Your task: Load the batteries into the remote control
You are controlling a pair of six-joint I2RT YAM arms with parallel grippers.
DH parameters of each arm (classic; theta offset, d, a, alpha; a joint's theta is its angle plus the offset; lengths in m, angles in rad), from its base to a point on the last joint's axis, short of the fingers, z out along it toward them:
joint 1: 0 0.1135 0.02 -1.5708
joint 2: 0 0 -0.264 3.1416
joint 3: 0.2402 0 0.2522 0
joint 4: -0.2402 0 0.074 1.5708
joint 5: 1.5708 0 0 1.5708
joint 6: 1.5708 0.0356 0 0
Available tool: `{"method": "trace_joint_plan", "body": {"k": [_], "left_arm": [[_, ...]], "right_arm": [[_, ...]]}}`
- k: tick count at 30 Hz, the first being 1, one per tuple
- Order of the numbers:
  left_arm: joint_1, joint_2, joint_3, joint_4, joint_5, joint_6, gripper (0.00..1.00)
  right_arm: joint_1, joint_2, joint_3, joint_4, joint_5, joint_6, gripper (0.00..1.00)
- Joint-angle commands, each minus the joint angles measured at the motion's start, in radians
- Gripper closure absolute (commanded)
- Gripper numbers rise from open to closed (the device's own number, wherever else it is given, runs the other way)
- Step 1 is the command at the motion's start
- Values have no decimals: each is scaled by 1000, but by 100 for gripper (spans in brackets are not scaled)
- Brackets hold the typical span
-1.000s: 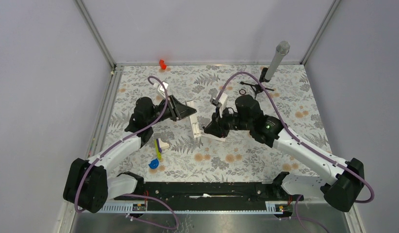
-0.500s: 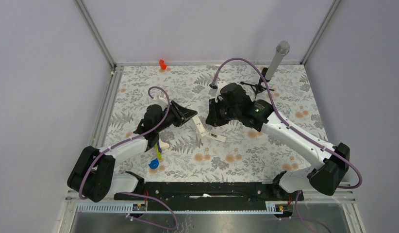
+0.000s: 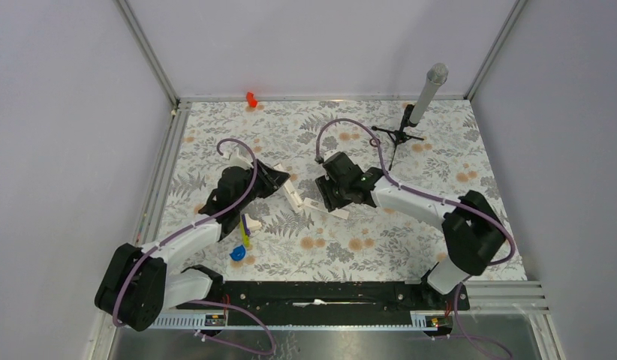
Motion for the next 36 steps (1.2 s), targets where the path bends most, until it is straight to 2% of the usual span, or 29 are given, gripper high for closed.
{"method": "trace_joint_plan", "body": {"k": [1, 5, 11, 15, 19, 22, 26, 27, 30, 31, 36], "left_arm": [[13, -58, -6, -16, -55, 72, 100], [24, -89, -7, -62, -73, 106, 100], [53, -97, -15, -78, -61, 114, 100], [63, -105, -23, -77, -56, 112, 100], [70, -105, -23, -80, -48, 116, 100], [75, -102, -23, -77, -42, 118, 100], [78, -95, -21, -69, -32, 116, 100], [80, -93, -21, -68, -28, 115, 100], [80, -90, -21, -63, -23, 115, 100], [80, -89, -21, -62, -20, 115, 100], [81, -88, -24, -53, -11, 115, 100]], "right_arm": [[-96, 88, 24, 186, 41, -119, 47], [-213, 238, 118, 246, 64, -140, 42], [-249, 457, 312, 241, 62, -147, 37], [-253, 508, 337, 264, 30, -150, 34], [-275, 527, 346, 250, -22, -133, 36], [-284, 524, 348, 221, -16, -112, 42], [-284, 531, 374, 152, 67, -83, 52], [-284, 532, 381, 135, 86, -75, 56], [-284, 530, 382, 103, 128, -59, 77], [-284, 528, 382, 88, 146, -45, 80], [-284, 447, 303, 61, 217, 36, 84]]}}
